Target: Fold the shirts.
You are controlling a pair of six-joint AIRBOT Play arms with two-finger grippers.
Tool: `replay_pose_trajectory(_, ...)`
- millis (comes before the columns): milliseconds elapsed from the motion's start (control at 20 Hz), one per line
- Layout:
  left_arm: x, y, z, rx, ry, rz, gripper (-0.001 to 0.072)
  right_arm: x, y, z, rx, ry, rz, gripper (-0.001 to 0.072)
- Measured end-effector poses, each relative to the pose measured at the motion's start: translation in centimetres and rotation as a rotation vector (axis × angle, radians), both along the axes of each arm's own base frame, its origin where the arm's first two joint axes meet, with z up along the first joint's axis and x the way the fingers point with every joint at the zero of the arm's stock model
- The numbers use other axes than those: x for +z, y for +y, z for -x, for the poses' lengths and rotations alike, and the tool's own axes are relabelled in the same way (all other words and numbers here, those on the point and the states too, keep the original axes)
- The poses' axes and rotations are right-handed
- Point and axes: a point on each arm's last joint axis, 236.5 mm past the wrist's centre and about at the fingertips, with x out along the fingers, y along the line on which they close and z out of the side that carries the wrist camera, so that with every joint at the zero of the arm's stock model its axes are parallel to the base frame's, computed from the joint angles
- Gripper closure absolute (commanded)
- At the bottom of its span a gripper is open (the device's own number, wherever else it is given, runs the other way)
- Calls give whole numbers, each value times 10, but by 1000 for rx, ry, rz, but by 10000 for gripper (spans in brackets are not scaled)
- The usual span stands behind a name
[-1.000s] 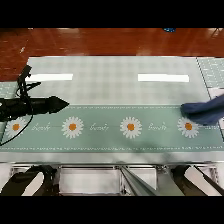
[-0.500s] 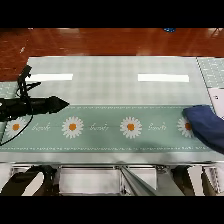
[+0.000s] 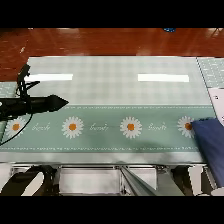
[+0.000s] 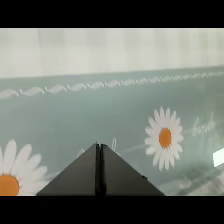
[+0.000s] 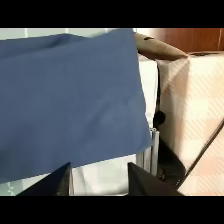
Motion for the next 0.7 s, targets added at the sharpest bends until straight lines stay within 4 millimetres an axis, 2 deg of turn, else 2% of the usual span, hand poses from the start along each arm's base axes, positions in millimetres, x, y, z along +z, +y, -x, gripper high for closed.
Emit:
replay_pose_trajectory(50,3,6,-11,32,-24,-6,695,-3,-3,-9,16,-32,-1,469)
replay_pose_trajectory(100,9,12,-22,61,-52,-10,695,-5,-7,-26,44,-96,5,616)
replay_pose_trajectory(150,18,18,-35,85,-81,-15,695,-4,-13,-54,96,-191,19,684)
replay_pose_trajectory(250,49,28,-66,117,-159,-23,696,10,-19,-129,256,-421,64,685)
replay_pose_trajectory(300,69,30,-81,120,-200,-24,696,26,-16,-176,363,-550,92,685)
replay_pose_trajectory(350,93,30,-96,116,-251,-26,696,47,-5,-225,484,-670,109,684)
replay_pose_trajectory(400,116,28,-108,105,-298,-27,696,66,15,-267,608,-762,112,684)
replay_pose_trajectory(450,138,23,-118,87,-342,-28,696,87,45,-311,756,-839,105,684)
replay_pose_trajectory(500,159,14,-125,61,-387,-31,696,103,79,-345,896,-889,92,684)
replay_pose_trajectory(550,169,5,-129,31,-412,-50,696,114,120,-375,1047,-914,75,685)
replay_pose_trajectory(600,171,-5,-130,2,-419,-76,696,114,157,-396,1178,-899,59,685)
replay_pose_trajectory(650,165,-13,-129,-20,-407,-110,696,107,192,-411,1298,-859,44,685)
replay_pose_trajectory(700,146,-19,-127,-40,-368,-160,695,92,219,-419,1385,-792,27,685)
